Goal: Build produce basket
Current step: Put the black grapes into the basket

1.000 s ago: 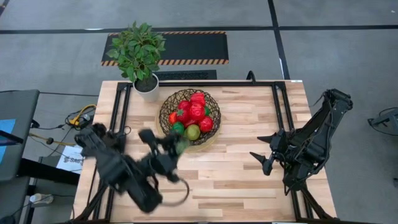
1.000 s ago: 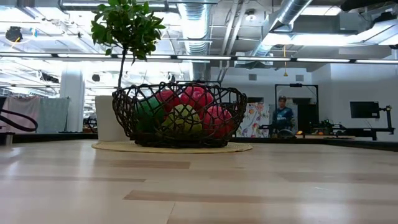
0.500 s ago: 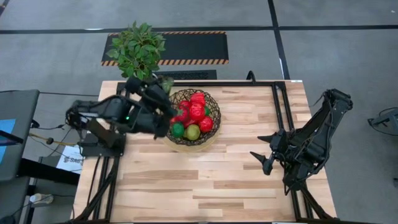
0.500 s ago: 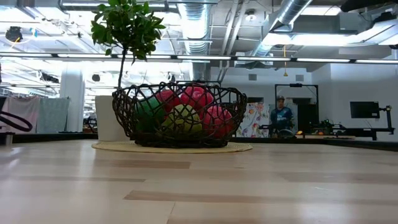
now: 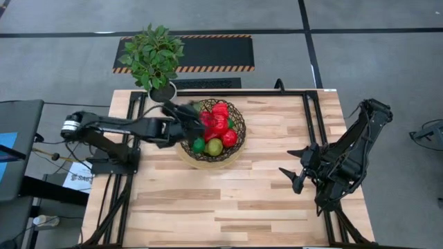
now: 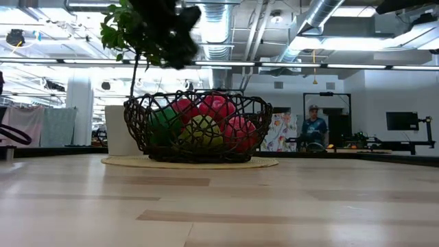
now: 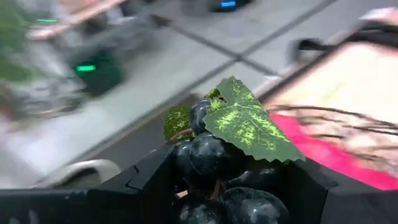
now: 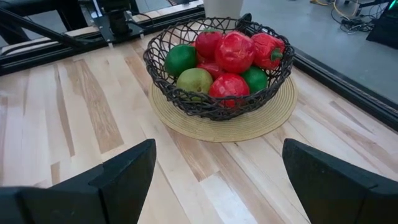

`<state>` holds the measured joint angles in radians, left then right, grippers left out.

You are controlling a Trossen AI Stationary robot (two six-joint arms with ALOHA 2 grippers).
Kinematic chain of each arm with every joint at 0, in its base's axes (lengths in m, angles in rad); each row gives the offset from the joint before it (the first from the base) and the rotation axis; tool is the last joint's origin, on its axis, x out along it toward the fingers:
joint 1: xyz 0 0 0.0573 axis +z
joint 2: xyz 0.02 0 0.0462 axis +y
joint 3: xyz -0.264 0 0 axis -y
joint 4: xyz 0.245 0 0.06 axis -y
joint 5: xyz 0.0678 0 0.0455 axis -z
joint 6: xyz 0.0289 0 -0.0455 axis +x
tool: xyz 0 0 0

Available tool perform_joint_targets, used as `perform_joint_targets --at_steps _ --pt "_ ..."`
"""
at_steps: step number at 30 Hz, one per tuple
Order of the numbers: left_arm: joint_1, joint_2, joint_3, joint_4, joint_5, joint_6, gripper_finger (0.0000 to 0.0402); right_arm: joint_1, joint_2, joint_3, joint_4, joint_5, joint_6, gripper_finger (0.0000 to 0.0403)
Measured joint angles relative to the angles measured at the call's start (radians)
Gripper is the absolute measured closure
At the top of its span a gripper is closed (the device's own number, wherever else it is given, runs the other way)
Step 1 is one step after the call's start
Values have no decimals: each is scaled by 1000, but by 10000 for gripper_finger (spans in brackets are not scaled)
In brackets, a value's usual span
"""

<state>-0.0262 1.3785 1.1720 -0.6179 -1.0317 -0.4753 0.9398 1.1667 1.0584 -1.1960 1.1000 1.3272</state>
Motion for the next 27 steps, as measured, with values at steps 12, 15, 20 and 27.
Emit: perform_joint_targets --at_steps 12,15,20,27 --pt "11 183 -177 620 328 193 189 0 0 0 0 -2 0 35" --pt "-7 229 -177 632 362 202 189 0 0 0 0 -3 0 35" --pt "-50 246 -176 618 355 220 189 0 0 0 -3 -9 0 35" --pt "-78 237 -175 600 311 301 167 0 0 0 -4 -24 0 35"
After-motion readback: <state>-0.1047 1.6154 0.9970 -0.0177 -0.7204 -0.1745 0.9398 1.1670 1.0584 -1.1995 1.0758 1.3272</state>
